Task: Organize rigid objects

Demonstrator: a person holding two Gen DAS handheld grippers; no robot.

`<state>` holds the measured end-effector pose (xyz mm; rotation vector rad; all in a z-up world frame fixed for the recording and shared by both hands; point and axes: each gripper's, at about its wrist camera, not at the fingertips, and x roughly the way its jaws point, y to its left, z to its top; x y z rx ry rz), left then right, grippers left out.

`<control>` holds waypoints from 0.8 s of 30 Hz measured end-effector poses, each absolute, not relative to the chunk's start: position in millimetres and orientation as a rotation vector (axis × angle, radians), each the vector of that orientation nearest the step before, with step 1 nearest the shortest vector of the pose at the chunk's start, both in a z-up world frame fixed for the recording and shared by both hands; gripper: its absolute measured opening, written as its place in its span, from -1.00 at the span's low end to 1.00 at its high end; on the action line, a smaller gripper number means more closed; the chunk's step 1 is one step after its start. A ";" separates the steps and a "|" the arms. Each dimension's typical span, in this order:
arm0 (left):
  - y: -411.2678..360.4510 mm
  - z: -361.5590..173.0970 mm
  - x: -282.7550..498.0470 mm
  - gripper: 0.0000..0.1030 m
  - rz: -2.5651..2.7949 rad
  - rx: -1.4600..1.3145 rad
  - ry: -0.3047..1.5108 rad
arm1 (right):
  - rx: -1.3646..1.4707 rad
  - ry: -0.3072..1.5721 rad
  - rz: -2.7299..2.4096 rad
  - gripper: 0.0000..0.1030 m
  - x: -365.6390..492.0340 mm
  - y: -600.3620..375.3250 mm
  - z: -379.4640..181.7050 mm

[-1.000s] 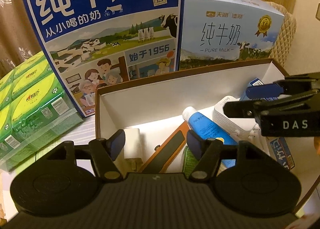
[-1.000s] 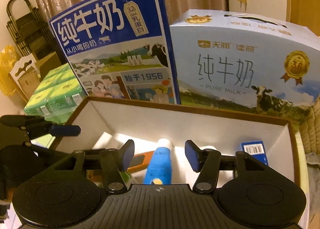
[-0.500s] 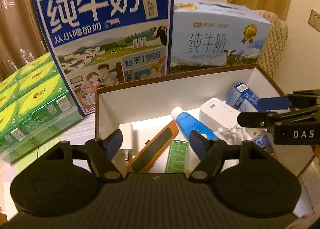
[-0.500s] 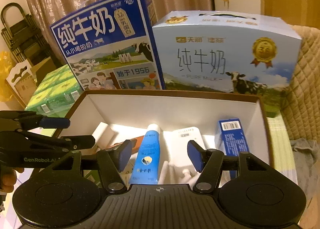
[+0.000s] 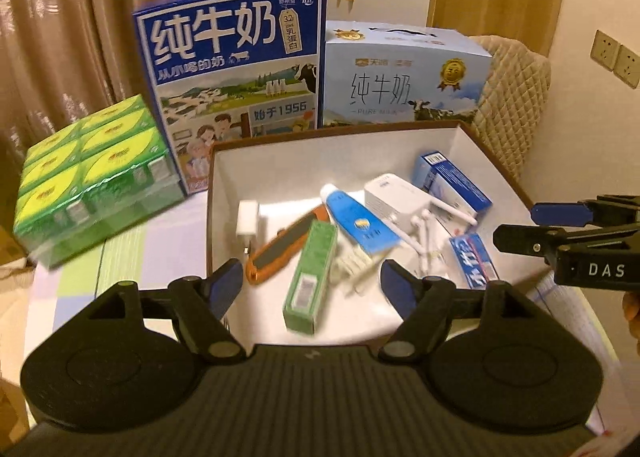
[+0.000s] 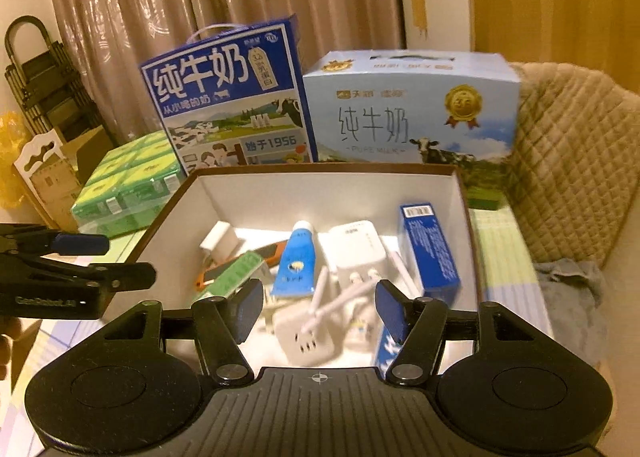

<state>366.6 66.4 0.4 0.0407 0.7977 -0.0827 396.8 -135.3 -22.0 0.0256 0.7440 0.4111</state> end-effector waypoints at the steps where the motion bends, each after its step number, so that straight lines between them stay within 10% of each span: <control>1: 64.3 3.0 354.7 0.42 -0.071 0.039 0.793 | 0.021 0.740 0.413 0.15 387.9 -136.7 -20.3; 24: 5.1 12.4 146.4 0.41 0.036 -0.081 0.840 | 0.046 0.812 0.426 0.15 198.6 -195.2 -2.4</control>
